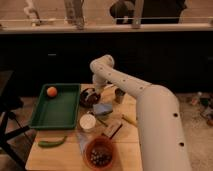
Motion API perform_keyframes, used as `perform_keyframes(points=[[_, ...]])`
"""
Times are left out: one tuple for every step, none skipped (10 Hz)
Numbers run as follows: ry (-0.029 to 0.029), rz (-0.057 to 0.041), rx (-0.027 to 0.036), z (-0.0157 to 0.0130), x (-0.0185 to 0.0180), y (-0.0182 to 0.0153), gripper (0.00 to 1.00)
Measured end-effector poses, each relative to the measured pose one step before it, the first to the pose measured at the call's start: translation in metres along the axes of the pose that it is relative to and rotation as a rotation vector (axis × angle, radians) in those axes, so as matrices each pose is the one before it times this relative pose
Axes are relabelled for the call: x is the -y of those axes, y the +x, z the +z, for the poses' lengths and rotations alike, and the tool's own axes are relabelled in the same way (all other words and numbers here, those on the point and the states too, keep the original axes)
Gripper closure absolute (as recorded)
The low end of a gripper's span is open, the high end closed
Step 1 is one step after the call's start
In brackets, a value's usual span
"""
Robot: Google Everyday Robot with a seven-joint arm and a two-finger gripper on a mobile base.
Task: Place brush in purple bowl
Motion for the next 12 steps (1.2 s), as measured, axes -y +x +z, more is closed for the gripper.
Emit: perform_keyframes(points=[[0.00236, -0.00337, -0.00095, -0.00072, 0.00129, -0.00265, 1.00], [0.00224, 0.00020, 0.00022, -0.00062, 0.00058, -0.00112, 1.00], [0.00272, -0.00238, 0.00174, -0.00065, 0.00159, -0.00337, 1.00], [0.00042, -0.00265, 0.00390, -0.00051, 0.00158, -0.00396, 1.00], [-0.00126, 0.00150, 0.00618, -0.00159, 0.00198, -0.00324, 1.00], [-0.00342, 0.00169, 0.00499, -0.00065, 0.00104, -0.00241, 1.00], [-0.00623, 0.00381, 0.00813, -0.00060, 0.00180, -0.00339, 1.00], [-0.00923, 0.00601, 0.01524, -0.00069, 0.00234, -0.00465, 1.00], [-0.01035, 0.00733, 0.01679, -0.00067, 0.00107, -0.00298, 1.00], [-0.00724, 0.00771, 0.01446, -0.00056, 0.00059, -0.00107, 1.00], [-0.01038, 0.00728, 0.01325, 0.00028, 0.00056, -0.00166, 1.00], [-0.01069, 0.00597, 0.01406, 0.00045, 0.00098, -0.00355, 1.00]])
